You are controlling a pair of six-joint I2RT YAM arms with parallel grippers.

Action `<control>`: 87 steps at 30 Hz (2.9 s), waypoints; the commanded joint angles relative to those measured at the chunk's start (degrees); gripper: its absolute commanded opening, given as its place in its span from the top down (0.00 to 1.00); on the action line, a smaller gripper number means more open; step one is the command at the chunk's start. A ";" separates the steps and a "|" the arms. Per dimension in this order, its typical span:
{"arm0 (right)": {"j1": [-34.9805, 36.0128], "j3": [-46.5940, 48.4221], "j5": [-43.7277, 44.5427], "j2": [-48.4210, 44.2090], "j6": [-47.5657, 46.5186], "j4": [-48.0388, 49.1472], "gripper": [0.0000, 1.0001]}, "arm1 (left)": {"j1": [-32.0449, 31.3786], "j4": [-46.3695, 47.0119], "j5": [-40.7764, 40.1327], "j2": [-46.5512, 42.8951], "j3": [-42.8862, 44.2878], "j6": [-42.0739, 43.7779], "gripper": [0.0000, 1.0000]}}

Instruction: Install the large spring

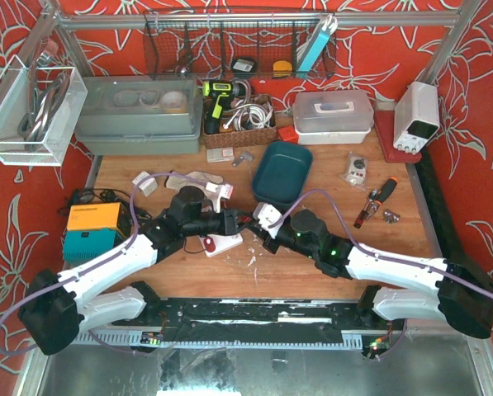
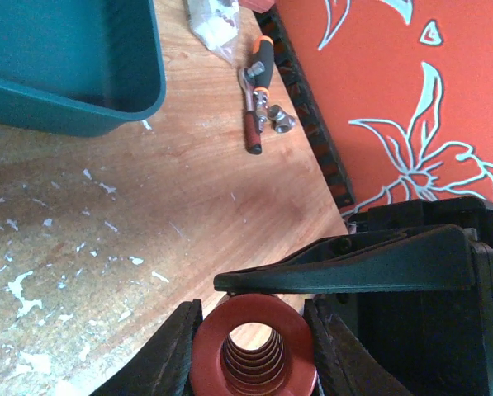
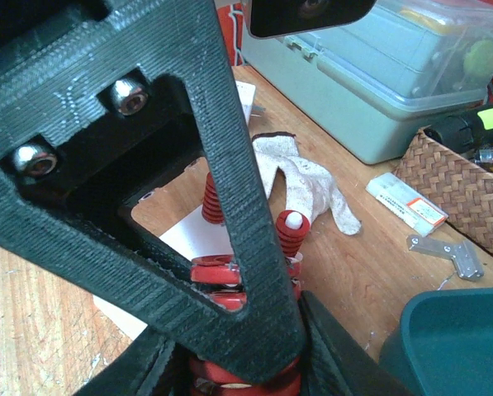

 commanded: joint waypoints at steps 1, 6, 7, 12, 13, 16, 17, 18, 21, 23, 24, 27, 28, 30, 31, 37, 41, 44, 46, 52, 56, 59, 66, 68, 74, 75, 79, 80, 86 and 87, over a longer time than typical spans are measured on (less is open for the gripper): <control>0.62 2.43 3.66 1.22 -0.04 -1.29 0.67 | -0.13 5.26 1.14 -2.77 -0.34 -1.43 0.98; 0.57 3.29 7.52 -0.73 1.19 -4.38 0.46 | 0.59 2.25 -3.65 -5.18 1.39 0.22 1.00; 0.53 3.69 8.26 -1.21 1.85 -5.52 0.39 | 0.89 0.89 -5.03 -5.71 2.04 0.89 1.00; 0.53 6.72 10.96 -3.86 5.09 -13.14 0.14 | 1.51 -10.01 -15.31 -7.21 6.58 7.08 1.00; 0.45 7.18 12.19 -4.42 5.98 -14.12 0.12 | 1.50 -12.25 -17.84 -7.57 7.30 8.30 1.00; 0.32 7.76 17.33 -5.78 8.08 -16.27 0.05 | 1.51 -17.55 -24.15 -8.90 8.33 10.86 1.00; 0.16 7.88 19.68 -6.22 9.03 -17.06 0.04 | 1.50 -18.86 -25.79 -9.27 8.31 11.37 1.00; -0.13 8.01 22.31 -6.52 9.87 -17.94 0.02 | 1.51 -20.08 -27.08 -9.60 8.27 11.65 1.00; -1.95 8.13 28.59 -6.35 12.40 -20.29 0.01 | 1.44 -22.20 -28.59 -9.53 7.21 11.87 1.00; -3.50 7.95 30.60 -5.75 14.28 -21.52 0.01 | 1.17 -23.19 -29.09 -8.20 6.79 12.03 1.00; -4.38 7.83 31.33 -5.30 15.60 -22.14 0.01 | 0.71 -23.90 -29.72 -7.38 6.85 12.12 1.00; -7.18 7.50 32.16 -3.68 18.30 -23.65 0.01 | -1.99 -25.93 -33.63 -4.79 7.47 12.14 1.00; -8.06 7.36 31.89 -3.26 19.03 -24.00 0.01 | -3.20 -26.42 -35.06 -4.13 7.82 12.13 1.00; -10.39 6.98 30.27 -2.51 20.71 -24.41 0.01 | -5.64 -27.34 -38.27 -1.99 8.42 12.02 1.00; -11.47 6.83 29.36 -2.32 21.60 -24.55 0.01 | -6.68 -27.95 -39.71 -1.20 8.78 11.89 1.00; -14.23 5.58 27.33 -2.33 23.35 -23.97 0.01 | -10.52 -30.03 -42.44 3.42 10.01 11.33 1.00; -14.55 5.55 26.70 -2.09 23.40 -23.79 0.01 | -11.51 -29.98 -42.45 5.68 10.82 11.42 1.00; -14.66 5.58 26.76 -1.83 23.41 -23.81 0.01 | -11.83 -29.71 -42.60 6.41 11.46 11.79 1.00; -14.68 5.56 26.88 -1.91 23.44 -23.87 0.01 | -11.86 -29.31 -42.85 6.72 11.47 12.17 1.00; -14.85 5.38 27.04 -2.09 23.39 -23.74 0.01 | -11.85 -28.60 -43.15 8.11 11.45 12.74 1.00; -14.94 5.37 26.80 -2.01 23.40 -23.68 0.01 | -11.85 -28.01 -42.56 9.43 11.39 12.98 0.99; -15.05 5.32 26.72 -2.00 23.48 -23.74 0.01 | -11.85 -27.03 -42.30 10.16 10.98 13.40 0.98; -15.12 4.99 26.80 -2.26 23.61 -23.65 0.01 | -11.88 -25.00 -42.88 12.72 10.01 14.12 0.92; -15.12 5.00 26.89 -2.28 23.70 -23.61 0.01 | -11.85 -24.86 -43.17 13.54 10.02 13.99 0.92; -15.21 4.89 26.82 -2.16 23.68 -23.61 0.01 | -11.85 -23.91 -44.05 15.19 9.86 14.42 0.87; -15.21 4.94 26.88 -2.14 23.66 -23.55 0.01 | -11.85 -23.68 -44.11 15.48 9.80 14.53 0.86; -15.25 4.85 26.99 -1.91 23.66 -23.47 0.01 | -11.86 -22.31 -44.29 16.83 9.43 14.95 0.79; -15.33 4.83 27.12 -1.85 23.66 -23.44 0.01 | -11.85 -22.14 -44.32 17.23 9.37 14.94 0.77; -15.29 4.59 27.70 -1.88 23.66 -23.20 0.01 | -11.85 -21.71 -44.68 18.72 9.19 14.76 0.62; -15.34 4.51 27.72 -1.99 23.66 -23.13 0.01 | -11.85 -21.90 -44.76 18.74 9.27 14.68 0.59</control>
